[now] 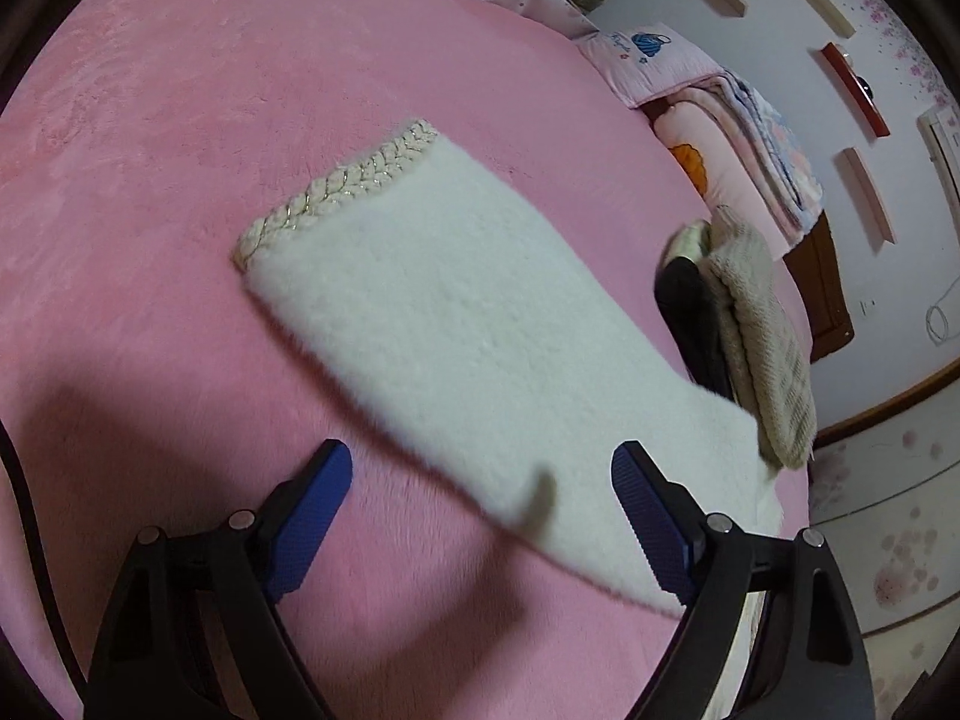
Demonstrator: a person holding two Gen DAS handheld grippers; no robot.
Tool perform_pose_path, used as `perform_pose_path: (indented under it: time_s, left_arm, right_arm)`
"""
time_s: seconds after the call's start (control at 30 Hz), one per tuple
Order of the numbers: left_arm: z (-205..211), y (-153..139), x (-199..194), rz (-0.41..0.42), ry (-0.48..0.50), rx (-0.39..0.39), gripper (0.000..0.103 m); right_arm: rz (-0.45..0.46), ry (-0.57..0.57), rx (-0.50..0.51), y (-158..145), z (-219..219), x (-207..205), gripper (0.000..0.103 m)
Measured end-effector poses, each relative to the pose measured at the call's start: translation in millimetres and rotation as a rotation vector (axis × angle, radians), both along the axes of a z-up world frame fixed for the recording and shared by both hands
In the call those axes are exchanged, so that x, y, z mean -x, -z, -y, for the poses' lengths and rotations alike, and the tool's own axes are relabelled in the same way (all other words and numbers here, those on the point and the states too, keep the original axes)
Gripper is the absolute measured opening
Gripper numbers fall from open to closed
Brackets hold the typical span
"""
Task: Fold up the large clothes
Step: 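Grasp the sleeve cuff with the left gripper and fold it across the front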
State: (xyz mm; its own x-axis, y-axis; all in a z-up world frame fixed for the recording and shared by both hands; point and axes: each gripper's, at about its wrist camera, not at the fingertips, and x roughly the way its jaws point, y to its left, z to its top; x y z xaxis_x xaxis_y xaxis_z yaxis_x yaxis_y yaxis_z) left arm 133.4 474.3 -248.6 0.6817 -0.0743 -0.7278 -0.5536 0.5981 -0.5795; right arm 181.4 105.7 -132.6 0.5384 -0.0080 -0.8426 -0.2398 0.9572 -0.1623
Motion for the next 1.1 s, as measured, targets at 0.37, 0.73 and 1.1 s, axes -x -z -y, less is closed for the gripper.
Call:
perform_pose_path:
  time_s: [0.37, 0.73, 1.1]
  left_arm:
    - [11.0, -22.7, -44.4, -0.059, -0.001, -0.139, 0.006]
    - [220.0, -191.9, -75.5, 0.294, 0.377, -0.476, 0.006]
    - [459.5, -112.1, -120.9, 0.132, 0.981, -0.434, 0.056]
  right_arm:
    - [-0.019, 0.029, -0.034, 7.7, 19.4, -7.5, 0.047]
    - [0.047, 0.174, -0.12, -19.7, 98.8, -2.6, 0.047]
    - [0.112, 0.496, -0.125, -37.9, 255.8, 18.0, 0.047]
